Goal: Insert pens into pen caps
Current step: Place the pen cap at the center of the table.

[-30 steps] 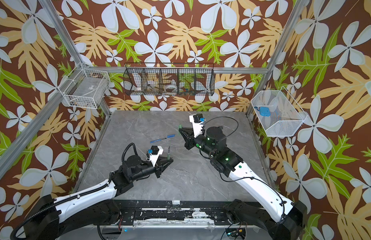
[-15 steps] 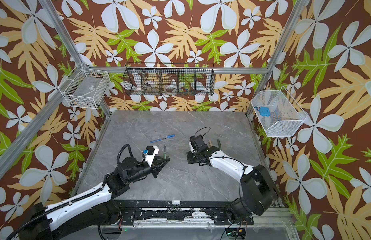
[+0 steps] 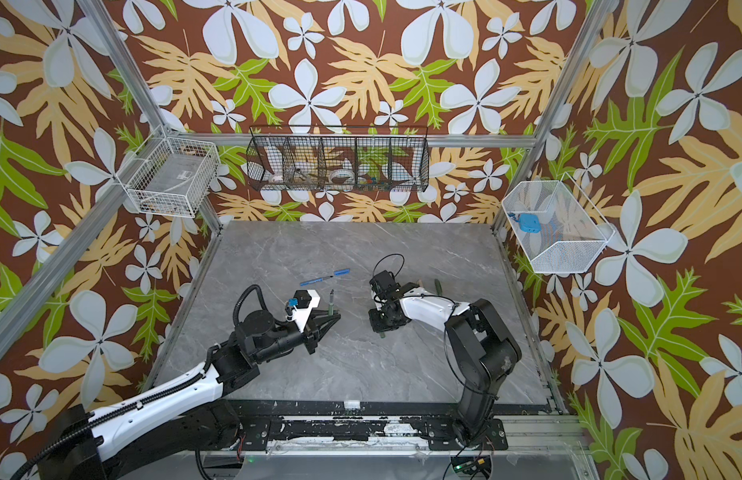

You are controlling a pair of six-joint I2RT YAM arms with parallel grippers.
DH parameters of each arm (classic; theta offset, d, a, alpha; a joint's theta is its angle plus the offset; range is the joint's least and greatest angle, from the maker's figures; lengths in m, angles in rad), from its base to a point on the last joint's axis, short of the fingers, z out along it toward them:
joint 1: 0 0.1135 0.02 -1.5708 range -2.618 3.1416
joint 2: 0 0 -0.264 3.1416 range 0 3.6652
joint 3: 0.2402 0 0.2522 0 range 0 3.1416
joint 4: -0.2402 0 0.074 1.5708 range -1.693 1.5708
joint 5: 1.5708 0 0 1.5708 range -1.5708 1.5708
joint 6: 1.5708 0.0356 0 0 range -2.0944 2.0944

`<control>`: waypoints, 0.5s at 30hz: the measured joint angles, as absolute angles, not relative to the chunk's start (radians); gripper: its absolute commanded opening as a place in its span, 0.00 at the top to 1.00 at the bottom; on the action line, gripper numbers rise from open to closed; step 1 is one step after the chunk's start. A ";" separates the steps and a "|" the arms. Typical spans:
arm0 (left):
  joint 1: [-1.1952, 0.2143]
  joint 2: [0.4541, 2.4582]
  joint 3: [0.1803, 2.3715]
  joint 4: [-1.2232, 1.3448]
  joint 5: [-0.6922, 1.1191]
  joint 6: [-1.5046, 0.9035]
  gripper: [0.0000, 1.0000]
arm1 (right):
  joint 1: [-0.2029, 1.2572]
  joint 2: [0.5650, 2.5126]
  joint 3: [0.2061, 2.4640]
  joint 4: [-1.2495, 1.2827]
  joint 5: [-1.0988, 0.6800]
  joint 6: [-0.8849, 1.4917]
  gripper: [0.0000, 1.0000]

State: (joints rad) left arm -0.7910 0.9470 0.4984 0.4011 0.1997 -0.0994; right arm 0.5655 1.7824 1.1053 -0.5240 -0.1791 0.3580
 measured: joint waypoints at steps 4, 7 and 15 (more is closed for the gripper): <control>-0.791 0.944 0.494 0.404 0.199 -0.081 1.00 | 0.566 1.811 1.171 -0.590 -0.175 0.322 0.61; -0.791 0.934 0.484 0.407 0.198 -0.078 1.00 | 0.564 1.826 1.229 -0.640 -0.150 0.288 0.56; -0.791 0.901 0.457 0.411 0.187 -0.075 1.00 | 0.564 1.904 1.325 -0.772 -0.150 0.175 0.55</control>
State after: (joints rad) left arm -0.7910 0.9009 0.4568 0.4107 0.1871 -0.0746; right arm 0.5636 1.9041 1.3254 -0.7719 -0.1505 0.1753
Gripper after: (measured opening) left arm 0.137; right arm 0.445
